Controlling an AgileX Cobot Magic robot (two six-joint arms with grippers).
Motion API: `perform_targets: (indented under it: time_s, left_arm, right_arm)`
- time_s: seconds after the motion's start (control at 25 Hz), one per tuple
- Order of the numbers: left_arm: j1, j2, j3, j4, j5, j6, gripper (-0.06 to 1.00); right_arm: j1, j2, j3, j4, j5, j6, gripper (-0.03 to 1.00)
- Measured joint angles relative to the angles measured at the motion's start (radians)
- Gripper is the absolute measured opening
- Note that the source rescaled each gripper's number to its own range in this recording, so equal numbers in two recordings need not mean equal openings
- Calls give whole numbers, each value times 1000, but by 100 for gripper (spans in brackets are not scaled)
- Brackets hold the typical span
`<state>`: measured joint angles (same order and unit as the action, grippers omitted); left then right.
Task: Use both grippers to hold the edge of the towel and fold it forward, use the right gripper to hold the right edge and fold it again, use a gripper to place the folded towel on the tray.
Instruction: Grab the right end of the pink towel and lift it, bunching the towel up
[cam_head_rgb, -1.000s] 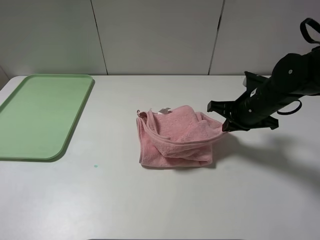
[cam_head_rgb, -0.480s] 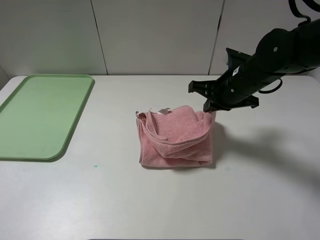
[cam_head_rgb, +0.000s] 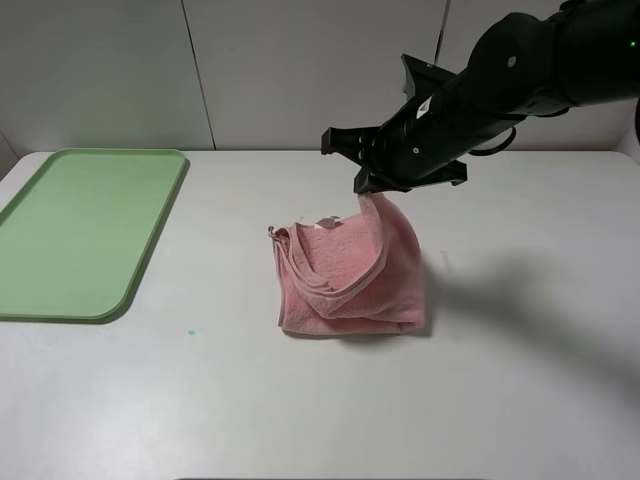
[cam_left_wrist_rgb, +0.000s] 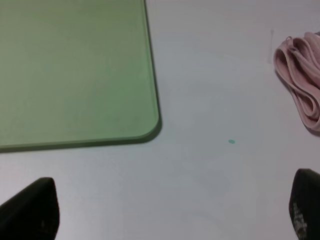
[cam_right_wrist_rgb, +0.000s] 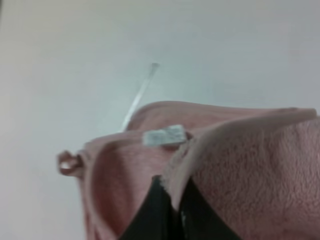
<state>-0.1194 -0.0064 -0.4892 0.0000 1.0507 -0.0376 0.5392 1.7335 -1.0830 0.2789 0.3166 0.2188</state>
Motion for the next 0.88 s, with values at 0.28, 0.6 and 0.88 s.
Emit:
perform_targets:
  time_s: [0.28, 0.6, 0.88]
  left_arm:
    - [0, 0, 0, 0, 0, 0, 92]
    - [0, 0, 0, 0, 0, 0, 92]
    - [0, 0, 0, 0, 0, 0, 92]
  right_arm:
    - [75, 65, -58, 48, -19, 0, 0]
    - [147, 233, -161, 81, -23, 0, 0]
    - [169, 322, -172, 99, -45, 0, 0]
